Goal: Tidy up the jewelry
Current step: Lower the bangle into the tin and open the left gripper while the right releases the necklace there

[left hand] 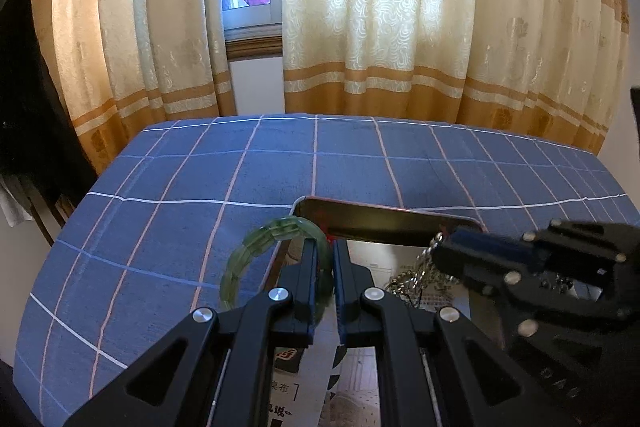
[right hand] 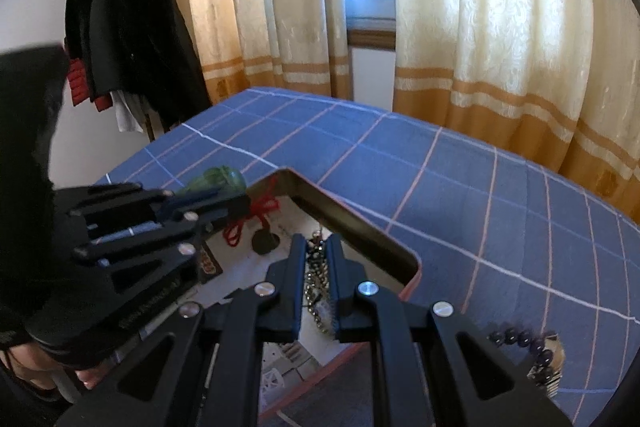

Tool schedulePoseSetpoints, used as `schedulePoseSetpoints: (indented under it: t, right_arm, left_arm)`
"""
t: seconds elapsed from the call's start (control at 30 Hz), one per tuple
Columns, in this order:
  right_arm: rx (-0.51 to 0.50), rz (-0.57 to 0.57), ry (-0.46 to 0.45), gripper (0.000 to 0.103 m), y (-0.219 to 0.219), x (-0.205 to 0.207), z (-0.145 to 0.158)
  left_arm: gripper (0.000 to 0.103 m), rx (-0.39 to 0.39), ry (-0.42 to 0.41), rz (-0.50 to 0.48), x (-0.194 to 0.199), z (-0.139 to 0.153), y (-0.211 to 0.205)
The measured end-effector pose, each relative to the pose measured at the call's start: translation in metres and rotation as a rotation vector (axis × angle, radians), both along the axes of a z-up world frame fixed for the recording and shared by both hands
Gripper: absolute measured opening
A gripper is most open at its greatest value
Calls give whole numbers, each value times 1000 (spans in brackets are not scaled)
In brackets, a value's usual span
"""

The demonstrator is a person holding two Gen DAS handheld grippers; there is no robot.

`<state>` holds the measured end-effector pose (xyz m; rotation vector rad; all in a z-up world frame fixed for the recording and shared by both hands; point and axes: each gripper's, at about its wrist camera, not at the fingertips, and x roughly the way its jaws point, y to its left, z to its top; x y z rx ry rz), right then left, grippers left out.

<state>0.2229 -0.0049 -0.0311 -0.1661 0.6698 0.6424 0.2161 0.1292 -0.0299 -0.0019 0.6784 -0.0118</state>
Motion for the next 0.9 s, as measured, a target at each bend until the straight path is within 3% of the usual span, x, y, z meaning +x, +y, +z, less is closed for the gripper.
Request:
schedulePoseSetpoints:
  t: [0.3, 0.33, 0.37, 0.4, 0.47, 0.53, 0.6, 0.7, 0.9]
  right_arm:
    - [-12, 2, 30, 17, 1, 4, -12]
    - [-11, -4, 26, 25, 1, 4, -11]
    - [-9, -6, 24, 39, 0, 4, -11]
    - [0, -16, 18, 43, -3, 4, -9]
    - [5, -33, 10, 50, -5, 5, -8]
    - [26, -50, 16, 52, -12, 6, -7]
    - [38, -69, 17, 57, -17, 6, -5]
    - [54, -85, 5, 72, -23, 1, -2]
    - [59, -76, -25, 75, -26, -15, 8]
  left_arm:
    - [10, -21, 50, 8, 6, -4, 0]
    - [12, -38, 50, -2, 6, -4, 0]
    - [14, -38, 51, -1, 5, -4, 0]
    - [16, -33, 47, 3, 4, -3, -1]
    - [28, -8, 36, 15, 2, -1, -1]
    - [52, 15, 19, 44, -2, 2, 0]
    - [64, 8, 5, 60, -5, 3, 4]
    - [69, -30, 8, 68, -7, 3, 11]
    - [69, 11, 3, 112, -20, 4, 6]
